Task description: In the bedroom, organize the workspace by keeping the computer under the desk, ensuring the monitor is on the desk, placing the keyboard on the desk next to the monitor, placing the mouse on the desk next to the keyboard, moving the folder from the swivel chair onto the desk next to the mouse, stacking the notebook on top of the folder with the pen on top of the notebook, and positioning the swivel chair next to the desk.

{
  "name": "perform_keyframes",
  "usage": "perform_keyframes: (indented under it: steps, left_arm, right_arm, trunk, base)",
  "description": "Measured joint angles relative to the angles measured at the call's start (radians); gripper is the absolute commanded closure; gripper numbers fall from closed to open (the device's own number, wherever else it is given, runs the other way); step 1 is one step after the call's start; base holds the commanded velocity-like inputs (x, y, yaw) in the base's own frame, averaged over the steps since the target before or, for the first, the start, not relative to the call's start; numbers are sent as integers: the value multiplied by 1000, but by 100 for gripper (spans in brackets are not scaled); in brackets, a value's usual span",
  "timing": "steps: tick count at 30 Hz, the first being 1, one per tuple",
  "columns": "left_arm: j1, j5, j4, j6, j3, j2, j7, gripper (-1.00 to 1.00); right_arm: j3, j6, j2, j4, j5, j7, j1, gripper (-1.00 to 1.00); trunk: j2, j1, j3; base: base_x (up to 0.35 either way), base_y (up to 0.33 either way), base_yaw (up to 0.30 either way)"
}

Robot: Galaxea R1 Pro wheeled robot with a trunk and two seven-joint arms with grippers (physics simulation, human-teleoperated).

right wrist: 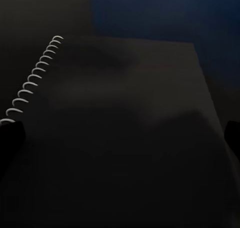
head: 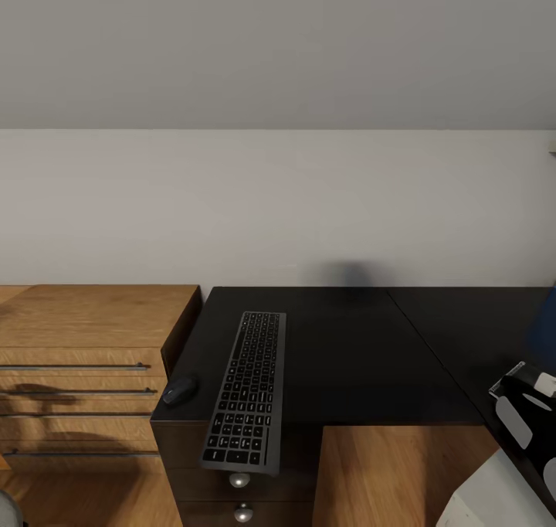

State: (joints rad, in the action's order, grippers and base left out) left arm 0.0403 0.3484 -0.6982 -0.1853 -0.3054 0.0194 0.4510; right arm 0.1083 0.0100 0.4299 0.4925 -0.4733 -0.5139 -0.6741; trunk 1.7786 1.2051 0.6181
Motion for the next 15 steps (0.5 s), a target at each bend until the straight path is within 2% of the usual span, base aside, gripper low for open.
perform_keyframes:
  steps: [15]
  left_arm:
    - [0,2,2,0,10,1,1,-100]
  right_arm:
    - [-1,0,-1,1,-4,1,0,-100]
  trunk:
    - [0,0,0]
  base:
    - [-14,0,0]
